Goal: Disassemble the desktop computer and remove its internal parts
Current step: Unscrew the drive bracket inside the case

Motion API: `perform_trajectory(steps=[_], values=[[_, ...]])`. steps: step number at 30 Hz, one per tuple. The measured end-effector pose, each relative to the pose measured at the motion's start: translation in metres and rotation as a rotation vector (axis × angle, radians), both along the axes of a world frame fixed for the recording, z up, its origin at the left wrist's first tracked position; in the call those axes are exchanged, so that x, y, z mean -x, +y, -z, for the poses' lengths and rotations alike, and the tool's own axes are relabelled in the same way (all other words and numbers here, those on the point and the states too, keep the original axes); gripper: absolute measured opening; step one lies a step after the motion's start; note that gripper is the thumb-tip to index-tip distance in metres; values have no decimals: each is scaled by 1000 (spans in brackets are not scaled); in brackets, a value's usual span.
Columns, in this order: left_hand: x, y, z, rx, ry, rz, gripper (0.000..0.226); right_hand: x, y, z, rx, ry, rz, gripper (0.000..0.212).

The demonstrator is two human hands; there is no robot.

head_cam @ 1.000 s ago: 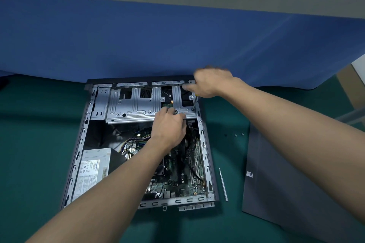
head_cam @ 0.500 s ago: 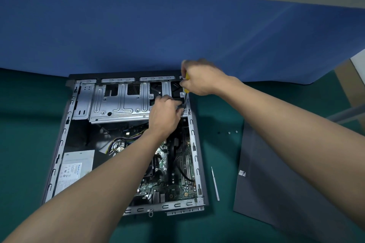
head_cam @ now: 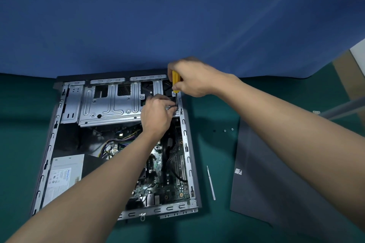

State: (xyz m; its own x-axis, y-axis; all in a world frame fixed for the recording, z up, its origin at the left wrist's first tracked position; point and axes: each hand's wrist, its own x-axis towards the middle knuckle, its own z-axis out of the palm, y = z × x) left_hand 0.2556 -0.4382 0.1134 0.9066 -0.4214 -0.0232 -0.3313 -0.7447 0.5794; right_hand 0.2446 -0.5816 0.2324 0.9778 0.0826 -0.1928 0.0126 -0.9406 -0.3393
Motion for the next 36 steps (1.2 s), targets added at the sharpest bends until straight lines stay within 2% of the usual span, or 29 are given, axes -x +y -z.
perform_trajectory(steps=[9, 13, 16, 20, 24, 30, 36], values=[[-9, -8, -15, -131, -18, 108, 8, 34, -21, -16, -348, -273, 384, 13], [-14, -11, -20, -197, -21, 151, 10, 53, -17, -12, -497, -383, 543, 16], [-13, -10, -20, -233, -74, 189, 12, 66, -15, -6, -685, -420, 673, 15], [-10, -6, -19, -277, -204, 258, 14, 81, -14, 4, -822, -469, 817, 12], [-12, 0, -14, -225, -274, 340, 15, 94, -13, 19, -907, -521, 947, 13], [-19, 9, -6, -186, -208, 387, 17, 104, -10, 44, -1012, -556, 1197, 11], [-17, 6, -10, -188, -262, 387, 14, 104, -5, 55, -1037, -552, 1261, 11]])
